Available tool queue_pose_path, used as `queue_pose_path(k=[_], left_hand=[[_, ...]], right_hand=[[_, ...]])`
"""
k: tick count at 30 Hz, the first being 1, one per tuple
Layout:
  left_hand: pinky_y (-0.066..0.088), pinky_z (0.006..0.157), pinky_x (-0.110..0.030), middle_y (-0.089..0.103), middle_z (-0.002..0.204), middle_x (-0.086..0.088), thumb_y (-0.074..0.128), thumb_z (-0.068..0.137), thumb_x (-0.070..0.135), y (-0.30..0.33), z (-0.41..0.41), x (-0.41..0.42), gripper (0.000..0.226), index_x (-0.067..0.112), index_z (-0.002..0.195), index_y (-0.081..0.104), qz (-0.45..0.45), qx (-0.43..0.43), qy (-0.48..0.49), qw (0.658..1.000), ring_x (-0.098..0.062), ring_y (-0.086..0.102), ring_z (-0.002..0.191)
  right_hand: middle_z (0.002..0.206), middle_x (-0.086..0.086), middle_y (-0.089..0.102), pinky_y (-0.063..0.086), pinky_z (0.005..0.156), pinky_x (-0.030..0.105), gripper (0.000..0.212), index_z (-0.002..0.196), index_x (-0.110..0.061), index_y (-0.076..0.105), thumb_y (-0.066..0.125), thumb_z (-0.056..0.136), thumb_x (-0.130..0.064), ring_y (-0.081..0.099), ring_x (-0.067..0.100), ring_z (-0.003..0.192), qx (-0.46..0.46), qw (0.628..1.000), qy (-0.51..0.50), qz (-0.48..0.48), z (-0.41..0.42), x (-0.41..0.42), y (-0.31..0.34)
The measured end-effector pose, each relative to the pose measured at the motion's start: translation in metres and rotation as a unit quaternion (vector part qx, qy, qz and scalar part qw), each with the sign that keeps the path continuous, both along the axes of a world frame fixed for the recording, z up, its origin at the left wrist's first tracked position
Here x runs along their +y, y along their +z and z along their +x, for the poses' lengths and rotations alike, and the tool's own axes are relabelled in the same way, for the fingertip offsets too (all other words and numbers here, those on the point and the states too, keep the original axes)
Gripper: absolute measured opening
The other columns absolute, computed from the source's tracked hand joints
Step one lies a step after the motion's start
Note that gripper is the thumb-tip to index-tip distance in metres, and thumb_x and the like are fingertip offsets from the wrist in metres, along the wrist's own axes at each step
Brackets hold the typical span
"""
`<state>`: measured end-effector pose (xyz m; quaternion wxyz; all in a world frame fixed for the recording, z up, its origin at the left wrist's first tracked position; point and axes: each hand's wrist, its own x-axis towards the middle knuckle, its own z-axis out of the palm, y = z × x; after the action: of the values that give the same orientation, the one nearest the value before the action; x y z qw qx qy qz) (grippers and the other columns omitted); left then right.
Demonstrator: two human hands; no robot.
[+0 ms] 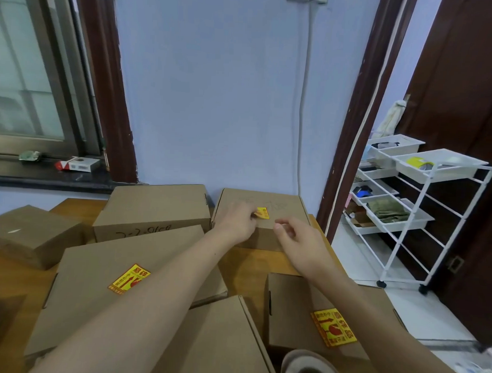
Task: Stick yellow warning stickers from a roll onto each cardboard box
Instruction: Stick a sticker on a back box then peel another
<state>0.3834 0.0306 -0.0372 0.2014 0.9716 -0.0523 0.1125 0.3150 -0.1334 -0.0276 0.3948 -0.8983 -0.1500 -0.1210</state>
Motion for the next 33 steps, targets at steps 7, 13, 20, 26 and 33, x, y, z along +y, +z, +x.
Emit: queue_pose_path(k=[7,13,20,26,33], left_hand=[[0.03,0.107,-0.042,0.042,0.139,-0.007,0.038,0.099,0.036,0.001,-0.009,-0.004,0.04,0.019,0.123,0.065,0.127,0.021,0.007,0.992,-0.03,0.033,0.129],[0.026,0.111,-0.049,0.038,0.153,-0.006,0.022,0.102,0.045,0.003,-0.021,-0.007,0.055,0.013,0.14,0.045,0.165,0.088,-0.048,0.981,-0.033,0.032,0.138],[0.04,0.101,-0.043,0.062,0.12,-0.003,0.029,0.101,0.041,0.002,-0.045,0.008,0.04,0.018,0.113,0.059,0.12,0.036,-0.066,0.99,-0.026,0.054,0.113],[0.048,0.084,-0.035,0.067,0.104,0.008,0.032,0.102,0.045,0.011,-0.083,0.013,0.039,0.025,0.109,0.065,-0.041,-0.018,-0.11,0.993,-0.012,0.059,0.096],[0.046,0.077,-0.033,0.064,0.091,0.014,0.032,0.102,0.049,0.024,-0.136,0.019,0.034,0.034,0.092,0.061,-0.099,-0.016,-0.123,0.987,-0.007,0.057,0.088]], right_hand=[[0.101,-0.013,0.059,0.039,0.071,0.009,0.035,0.128,-0.022,0.054,0.042,0.098,-0.034,0.053,-0.004,0.087,-0.008,1.0,0.008,0.005,-0.004,0.002,-0.002],[0.113,-0.007,0.064,0.038,0.073,0.008,0.036,0.129,-0.023,0.053,0.041,0.098,-0.035,0.053,0.001,0.096,-0.006,1.0,0.008,0.005,-0.009,0.0,-0.003],[0.117,-0.004,0.062,0.04,0.076,0.011,0.036,0.13,-0.02,0.052,0.041,0.098,-0.034,0.054,0.004,0.101,0.007,1.0,0.013,0.019,-0.026,-0.005,0.003],[0.107,-0.008,0.064,0.04,0.074,0.012,0.035,0.125,-0.021,0.055,0.036,0.099,-0.036,0.056,0.0,0.093,0.014,0.999,0.017,0.027,-0.046,-0.004,0.003],[0.116,-0.009,0.062,0.042,0.088,0.024,0.037,0.127,-0.023,0.054,0.035,0.099,-0.038,0.055,0.006,0.106,0.04,0.998,0.038,0.026,-0.085,-0.01,0.015]])
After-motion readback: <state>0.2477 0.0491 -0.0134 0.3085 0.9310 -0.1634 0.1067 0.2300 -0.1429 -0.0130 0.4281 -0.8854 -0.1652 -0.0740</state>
